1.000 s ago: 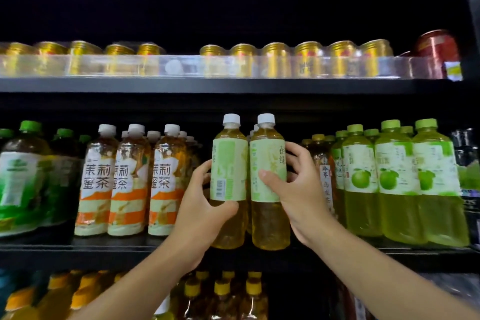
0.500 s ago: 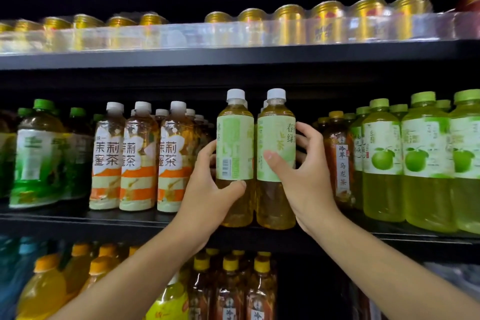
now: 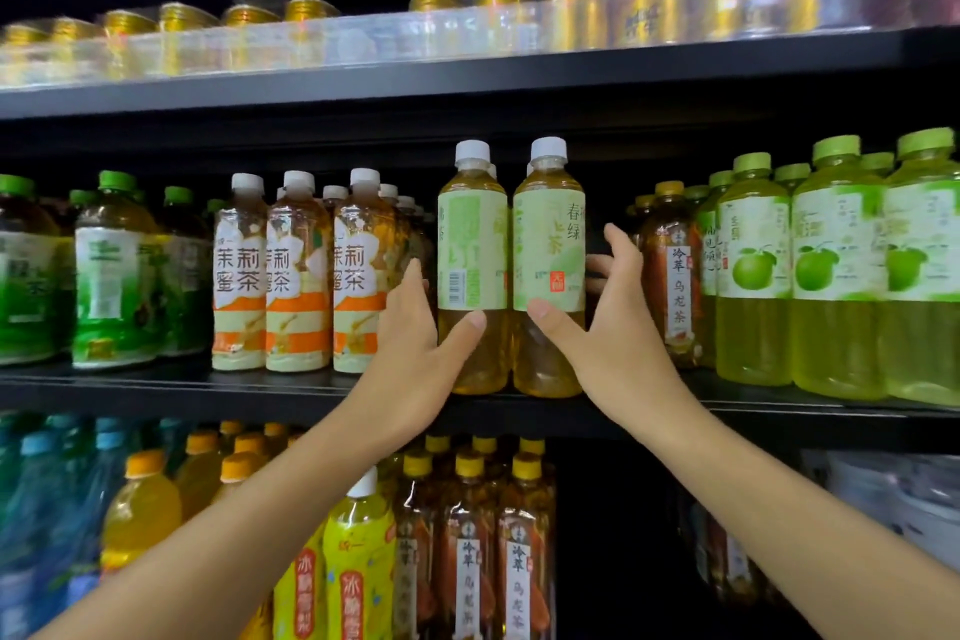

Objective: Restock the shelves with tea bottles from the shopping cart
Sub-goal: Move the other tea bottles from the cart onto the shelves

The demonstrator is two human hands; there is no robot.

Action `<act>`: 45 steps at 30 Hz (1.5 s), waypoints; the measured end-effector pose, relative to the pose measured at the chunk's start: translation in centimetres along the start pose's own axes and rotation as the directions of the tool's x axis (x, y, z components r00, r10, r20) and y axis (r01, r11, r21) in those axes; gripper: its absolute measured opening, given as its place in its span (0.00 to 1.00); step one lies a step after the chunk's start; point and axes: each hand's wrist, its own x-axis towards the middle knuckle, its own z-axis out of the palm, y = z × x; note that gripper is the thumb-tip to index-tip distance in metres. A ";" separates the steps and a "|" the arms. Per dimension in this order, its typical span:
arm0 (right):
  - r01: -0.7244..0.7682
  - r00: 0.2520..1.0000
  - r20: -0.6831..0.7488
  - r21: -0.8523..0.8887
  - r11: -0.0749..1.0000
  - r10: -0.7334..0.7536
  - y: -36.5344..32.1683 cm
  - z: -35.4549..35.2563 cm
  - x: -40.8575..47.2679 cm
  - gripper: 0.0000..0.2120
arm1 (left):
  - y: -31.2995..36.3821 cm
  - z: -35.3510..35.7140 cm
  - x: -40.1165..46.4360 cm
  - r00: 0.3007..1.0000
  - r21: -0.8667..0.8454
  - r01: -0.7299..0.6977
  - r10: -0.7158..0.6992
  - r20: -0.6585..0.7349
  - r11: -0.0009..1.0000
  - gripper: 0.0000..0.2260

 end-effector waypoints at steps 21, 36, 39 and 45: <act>0.178 0.848 0.514 -0.505 0.844 0.129 6.1 2.7 -26.4 0.32 | -8.5 2.2 -25.7 0.958 0.823 0.129 -0.285 0.041 0.553 0.34; 0.011 0.444 0.836 -0.366 0.931 0.323 6.2 7.2 -47.7 0.35 | -6.7 1.8 -51.5 0.579 0.895 0.365 -0.815 -0.005 0.255 0.35; 0.007 0.396 0.864 -0.340 0.940 0.310 4.4 7.7 -50.1 0.32 | -5.6 0.3 -54.6 0.517 0.887 0.412 -0.855 -0.038 0.210 0.36; 0.061 0.318 0.907 -0.309 0.949 0.275 -0.3 9.6 -54.0 0.32 | -4.0 -4.5 -59.2 0.480 0.871 0.469 -0.870 -0.111 0.147 0.36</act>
